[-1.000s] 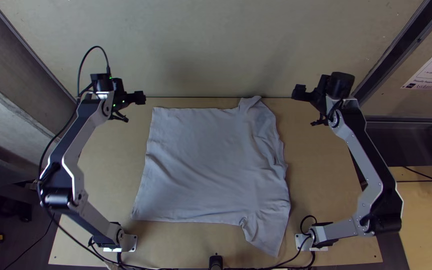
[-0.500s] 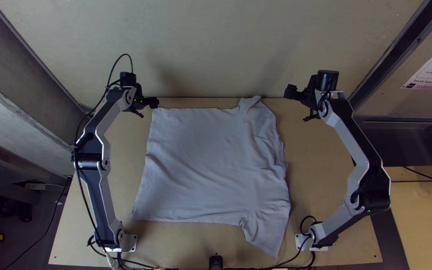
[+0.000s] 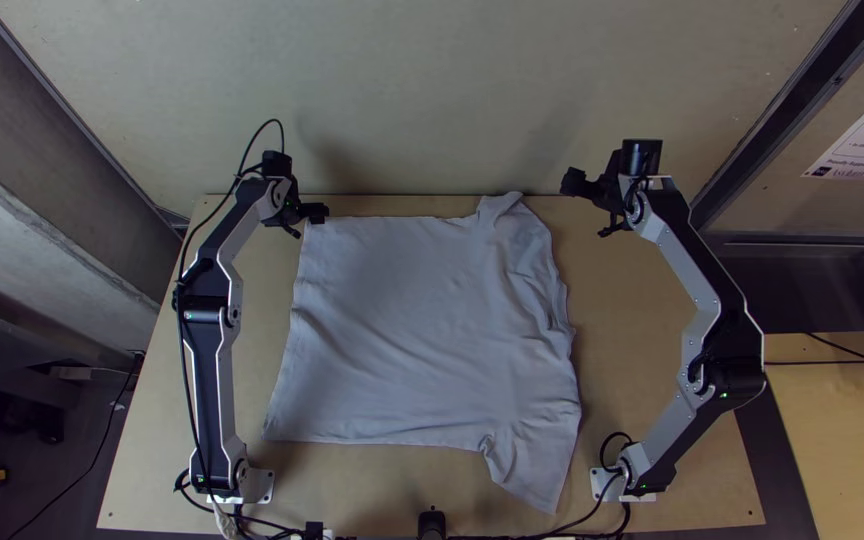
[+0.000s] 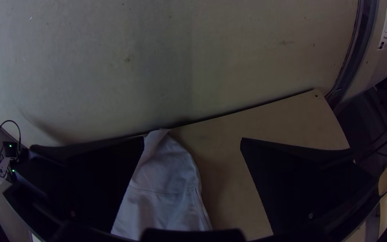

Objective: Fold the t-shirt

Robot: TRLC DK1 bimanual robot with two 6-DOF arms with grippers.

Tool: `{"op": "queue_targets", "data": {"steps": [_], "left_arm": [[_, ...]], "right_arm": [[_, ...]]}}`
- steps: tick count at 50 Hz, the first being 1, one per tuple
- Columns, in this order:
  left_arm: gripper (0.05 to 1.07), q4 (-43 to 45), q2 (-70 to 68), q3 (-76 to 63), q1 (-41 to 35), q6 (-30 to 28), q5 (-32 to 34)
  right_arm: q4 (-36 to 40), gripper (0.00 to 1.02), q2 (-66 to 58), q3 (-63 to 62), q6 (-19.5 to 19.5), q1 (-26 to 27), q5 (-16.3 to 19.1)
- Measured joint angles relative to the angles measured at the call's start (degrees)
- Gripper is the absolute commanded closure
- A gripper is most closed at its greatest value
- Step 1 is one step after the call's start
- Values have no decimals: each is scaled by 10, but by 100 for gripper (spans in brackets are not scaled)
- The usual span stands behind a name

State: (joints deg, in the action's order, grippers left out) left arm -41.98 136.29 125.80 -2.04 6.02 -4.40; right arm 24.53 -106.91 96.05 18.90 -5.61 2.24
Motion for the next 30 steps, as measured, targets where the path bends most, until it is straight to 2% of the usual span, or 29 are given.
{"op": "queue_targets", "data": {"steps": [4,14,20,30], "left_arm": [[40,-4,2,2,-4,-2,-6],[105,-3,7,7,-13,-12,-8],[105,-2,7,7,-18,-17,-8],[105,-2,6,7,-19,-17,-8]], "right_arm": [[5,4,-14,16,5,0,0],[73,4,-89,107,20,0,0],[135,4,-149,183,21,0,0],[245,10,-255,321,21,-1,2]]}}
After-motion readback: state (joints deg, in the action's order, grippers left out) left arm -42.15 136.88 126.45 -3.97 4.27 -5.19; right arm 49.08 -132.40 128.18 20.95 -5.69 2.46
